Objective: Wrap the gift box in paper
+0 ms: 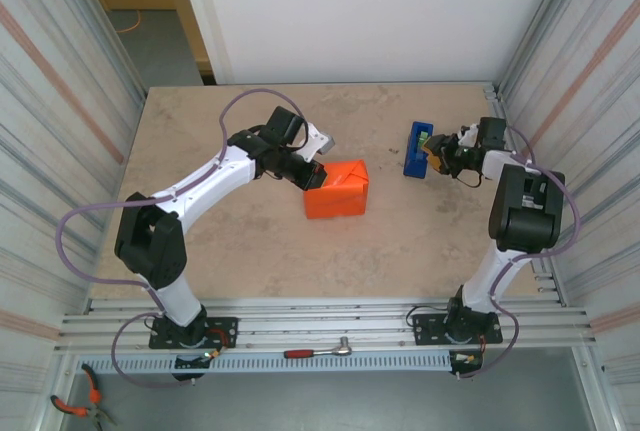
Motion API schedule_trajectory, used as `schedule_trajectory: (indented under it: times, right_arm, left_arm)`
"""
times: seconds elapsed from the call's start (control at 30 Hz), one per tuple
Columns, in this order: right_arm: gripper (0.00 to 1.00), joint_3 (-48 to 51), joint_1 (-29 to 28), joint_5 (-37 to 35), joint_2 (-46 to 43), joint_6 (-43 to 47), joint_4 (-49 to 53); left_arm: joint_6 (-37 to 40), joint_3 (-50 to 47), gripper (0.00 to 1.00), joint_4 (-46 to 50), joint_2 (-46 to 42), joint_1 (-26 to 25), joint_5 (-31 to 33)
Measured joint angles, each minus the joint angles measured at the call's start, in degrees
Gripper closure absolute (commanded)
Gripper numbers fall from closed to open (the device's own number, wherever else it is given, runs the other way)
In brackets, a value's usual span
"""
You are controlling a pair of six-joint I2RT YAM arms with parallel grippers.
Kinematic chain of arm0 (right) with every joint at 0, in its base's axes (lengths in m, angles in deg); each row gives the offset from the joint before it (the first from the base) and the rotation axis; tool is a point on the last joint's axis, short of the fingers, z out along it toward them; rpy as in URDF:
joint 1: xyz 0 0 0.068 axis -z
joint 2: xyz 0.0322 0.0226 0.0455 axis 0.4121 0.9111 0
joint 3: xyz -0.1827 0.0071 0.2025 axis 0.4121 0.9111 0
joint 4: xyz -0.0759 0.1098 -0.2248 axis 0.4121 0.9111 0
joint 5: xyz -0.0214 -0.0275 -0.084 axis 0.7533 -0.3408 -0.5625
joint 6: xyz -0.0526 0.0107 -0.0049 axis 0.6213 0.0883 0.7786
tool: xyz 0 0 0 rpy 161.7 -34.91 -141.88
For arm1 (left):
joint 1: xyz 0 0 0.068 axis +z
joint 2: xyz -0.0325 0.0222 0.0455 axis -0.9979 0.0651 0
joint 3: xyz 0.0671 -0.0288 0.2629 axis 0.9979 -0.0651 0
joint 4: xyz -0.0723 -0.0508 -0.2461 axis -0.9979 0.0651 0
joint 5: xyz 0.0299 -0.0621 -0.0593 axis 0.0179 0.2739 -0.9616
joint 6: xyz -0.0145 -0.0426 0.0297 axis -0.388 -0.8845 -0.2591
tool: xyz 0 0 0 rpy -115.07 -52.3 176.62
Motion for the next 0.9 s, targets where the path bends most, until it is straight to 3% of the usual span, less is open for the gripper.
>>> schedule_trajectory:
  times: [0.53,0.9]
  right_arm:
    - [0.74,-1.01,-0.17,2.43,3.13,-0.07,-1.46]
    - [0.79,-1.14,-0.15,3.10,3.91,-0.26,-2.19]
  left_arm:
    - [0.02,-0.02,0.99,-0.09,0.00,0.02,0.02]
    - [0.02,-0.02,0.99,-0.11,0.00,0.00,0.02]
